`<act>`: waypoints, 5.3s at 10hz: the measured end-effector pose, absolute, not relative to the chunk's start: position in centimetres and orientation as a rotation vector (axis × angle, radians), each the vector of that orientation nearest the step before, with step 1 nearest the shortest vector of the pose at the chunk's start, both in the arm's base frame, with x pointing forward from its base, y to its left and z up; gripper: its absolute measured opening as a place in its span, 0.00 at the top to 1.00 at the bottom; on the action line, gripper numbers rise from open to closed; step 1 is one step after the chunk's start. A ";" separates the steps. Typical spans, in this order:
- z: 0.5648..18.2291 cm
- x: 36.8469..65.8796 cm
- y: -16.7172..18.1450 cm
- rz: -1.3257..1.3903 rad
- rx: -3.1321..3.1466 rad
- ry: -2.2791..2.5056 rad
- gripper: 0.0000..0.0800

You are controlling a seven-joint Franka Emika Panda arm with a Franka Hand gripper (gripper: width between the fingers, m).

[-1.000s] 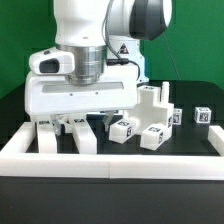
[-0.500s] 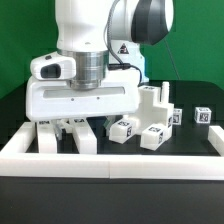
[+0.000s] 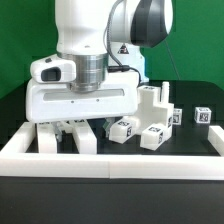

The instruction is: Assemble chair

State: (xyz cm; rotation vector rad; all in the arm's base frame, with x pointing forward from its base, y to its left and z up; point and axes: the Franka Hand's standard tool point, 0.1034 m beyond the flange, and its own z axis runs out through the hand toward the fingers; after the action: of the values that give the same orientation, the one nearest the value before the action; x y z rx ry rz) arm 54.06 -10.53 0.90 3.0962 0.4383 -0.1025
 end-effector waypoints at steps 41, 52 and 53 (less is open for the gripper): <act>10.6 52.3 -10.6 -0.036 3.185 -0.351 0.64; 13.2 51.9 -5.7 -0.014 3.178 -0.586 0.64; 13.2 51.9 -5.3 -0.025 3.144 -0.752 0.64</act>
Offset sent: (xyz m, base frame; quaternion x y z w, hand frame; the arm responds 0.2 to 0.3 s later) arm -0.0003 0.0013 -0.0117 0.0113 0.0139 -0.0206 0.9996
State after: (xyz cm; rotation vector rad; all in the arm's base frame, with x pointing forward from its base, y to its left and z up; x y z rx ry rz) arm 51.90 -5.27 13.23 3.1440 -0.7524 -0.0249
